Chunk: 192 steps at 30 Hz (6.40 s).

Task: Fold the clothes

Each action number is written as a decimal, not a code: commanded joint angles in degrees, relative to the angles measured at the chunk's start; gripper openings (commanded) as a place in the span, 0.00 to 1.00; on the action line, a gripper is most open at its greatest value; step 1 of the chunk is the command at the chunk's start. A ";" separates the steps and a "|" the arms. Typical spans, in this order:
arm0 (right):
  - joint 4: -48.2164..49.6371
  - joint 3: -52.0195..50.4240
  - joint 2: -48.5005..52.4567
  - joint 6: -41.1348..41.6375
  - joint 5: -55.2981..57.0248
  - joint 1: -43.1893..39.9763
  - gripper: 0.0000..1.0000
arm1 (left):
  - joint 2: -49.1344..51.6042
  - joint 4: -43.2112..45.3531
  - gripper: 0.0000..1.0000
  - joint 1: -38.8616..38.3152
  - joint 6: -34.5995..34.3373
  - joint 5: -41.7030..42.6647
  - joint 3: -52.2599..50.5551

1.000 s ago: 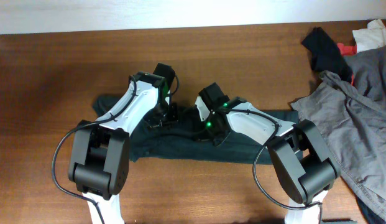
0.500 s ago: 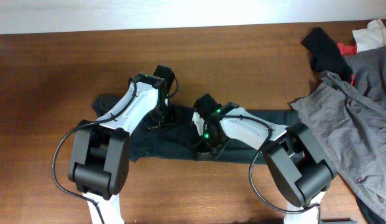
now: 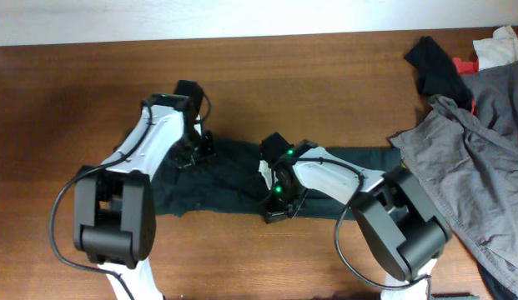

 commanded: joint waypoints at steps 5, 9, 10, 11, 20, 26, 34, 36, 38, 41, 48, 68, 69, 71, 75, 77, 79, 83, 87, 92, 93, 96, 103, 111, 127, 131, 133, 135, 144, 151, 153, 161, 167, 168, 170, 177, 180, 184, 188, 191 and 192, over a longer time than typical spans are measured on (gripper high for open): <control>-3.28 3.13 -12.70 -1.44 3.67 -5.09 0.04 | -1.90 -0.24 0.00 -1.68 1.68 5.07 -0.42; -6.14 2.99 -13.44 -1.36 7.74 -8.37 0.04 | -1.90 0.07 0.00 -3.78 1.68 5.03 -0.52; -6.29 2.78 -13.14 -1.38 8.09 -8.96 0.04 | -1.90 0.15 0.00 -4.39 1.68 5.01 -0.55; -6.23 2.54 -12.85 -1.38 8.44 -9.40 0.04 | -1.90 0.28 0.00 -4.90 1.68 4.83 -0.55; -3.19 -0.04 -9.64 -1.36 15.32 -11.10 0.04 | -1.88 0.90 0.00 -6.84 1.66 2.95 -0.76; -0.59 -1.57 -8.79 -1.36 17.05 -11.19 0.04 | -1.88 2.47 0.00 -6.84 1.62 0.90 -2.93; 3.32 -4.44 -8.07 -1.33 18.43 -11.19 0.04 | -1.88 6.67 0.00 -6.82 1.60 0.96 -9.09; 2.51 -4.85 -8.07 -1.36 18.43 -11.19 0.04 | -1.88 6.23 0.00 -6.82 1.62 0.96 -9.97; 1.20 -4.96 -8.07 -1.36 18.45 -11.19 0.04 | -1.88 5.01 0.00 -6.84 1.62 0.94 -10.05; 0.09 -5.55 -8.07 -1.36 18.84 -11.19 0.04 | -1.88 4.04 0.00 -6.82 1.64 0.94 -10.05; -0.04 -10.16 -8.07 -1.36 19.19 -11.19 0.04 | -1.88 3.76 0.00 -6.82 1.64 0.94 -10.05; -16.33 1.95 -12.26 -1.60 27.58 -16.90 0.04 | -1.90 4.09 0.00 -6.78 1.66 0.92 -10.03; -16.68 1.92 -12.24 -1.57 28.13 -17.92 0.04 | -1.90 4.20 0.00 -6.78 1.66 0.92 -9.90; -16.90 1.92 -12.28 -1.60 28.79 -19.69 0.04 | -1.92 4.13 0.00 -6.78 1.66 0.92 -9.46; -16.57 1.95 -12.28 -1.64 28.96 -24.81 0.04 | -3.26 3.37 0.00 -6.78 1.66 0.92 -7.15; -16.61 1.95 -12.28 -2.56 28.92 -27.89 0.04 | -5.16 2.14 0.00 -6.67 1.64 0.37 -5.29; -16.74 1.95 -12.28 -3.96 28.89 -30.62 0.04 | -7.85 0.28 0.00 -6.23 1.57 -1.92 -3.45; -16.74 1.95 -12.28 -5.60 27.43 -33.75 0.04 | -14.27 -3.80 0.00 -3.80 -2.21 -9.38 -0.81; -14.91 1.97 -12.28 -7.69 25.55 -34.53 0.13 | -21.92 -6.21 0.00 1.95 -3.56 -11.43 -0.04; -12.13 1.95 -12.28 -8.48 25.64 -34.53 0.41 | -29.05 -7.93 0.04 13.14 -3.50 -11.19 -0.04; -11.87 1.95 -12.28 -8.48 25.66 -34.51 0.54 | -29.42 -8.76 0.05 14.84 -3.45 -10.36 -0.07; -11.37 1.95 -12.26 -8.50 25.68 -34.53 0.85 | -29.20 -11.47 0.12 18.47 -0.87 -6.29 -0.72; -11.37 1.95 -12.26 -8.50 25.68 -34.42 0.99 | -26.49 -10.95 0.23 18.84 1.73 -5.92 -7.30; -11.37 1.95 -12.26 -8.48 25.68 -34.42 0.99 | -25.22 4.42 0.23 18.84 2.75 -0.90 -22.05; -11.37 1.95 -12.26 -8.48 25.68 -34.42 0.99 | -21.05 21.51 0.33 14.93 6.19 -3.06 -32.59; -11.34 1.95 -12.26 -8.48 25.68 -34.42 0.99 | -18.51 22.53 0.33 13.55 6.16 -5.70 -32.59; -11.32 1.95 -12.26 -8.48 25.68 -34.40 0.99 | -17.68 22.62 0.32 13.46 6.16 -7.19 -32.59; -11.34 1.95 -12.26 -8.48 25.66 -34.40 0.99 | -17.40 22.62 0.33 13.46 6.16 -7.74 -32.59; -11.34 1.95 -12.26 -8.48 25.66 -34.42 0.99 | -16.90 23.30 0.32 13.40 6.03 -7.43 -32.96; -11.34 1.95 -12.26 -8.48 25.68 -34.40 0.99 | -16.87 24.83 0.31 13.42 5.68 -6.19 -33.90; -11.34 1.95 -12.26 -8.48 25.68 -34.42 0.99 | -16.87 25.24 0.31 13.40 5.68 -4.90 -33.90; -11.32 1.95 -12.26 -8.48 25.68 -34.42 0.99 | -16.87 25.90 0.25 13.42 5.66 -2.73 -33.90; -11.32 1.95 -12.26 -8.48 25.68 -34.42 0.99 | -16.87 26.12 0.23 13.40 5.66 -2.75 -33.92; -11.32 1.95 -12.26 -8.48 25.68 -34.42 0.99 | -16.87 26.25 0.23 13.42 5.66 -2.75 -33.92; -11.32 1.95 -12.26 -8.48 25.68 -34.40 0.99 | -16.87 26.53 0.21 13.42 5.66 -2.75 -33.92; -11.32 1.95 -12.26 -8.48 25.68 -34.40 0.99 | -16.87 27.08 0.27 13.42 5.66 -2.86 -34.05; -11.32 1.95 -12.26 -8.48 25.68 -34.42 0.99 | -16.87 27.47 0.27 13.42 5.64 -2.93 -34.21; -11.32 1.95 -12.26 -8.48 25.68 -34.40 0.99 | -16.87 27.65 0.27 13.40 5.62 -2.95 -34.36; -10.93 1.95 -12.26 -8.48 25.68 -34.40 0.99 | -16.87 27.65 0.27 13.46 5.51 -4.15 -34.40; -10.93 1.95 -12.26 -8.48 25.68 -34.42 0.99 | -16.87 27.63 0.23 13.46 5.51 -4.44 -34.60; -10.93 1.95 -12.26 -8.48 25.68 -34.42 0.99 | -16.87 27.63 0.21 13.44 5.51 -4.46 -34.73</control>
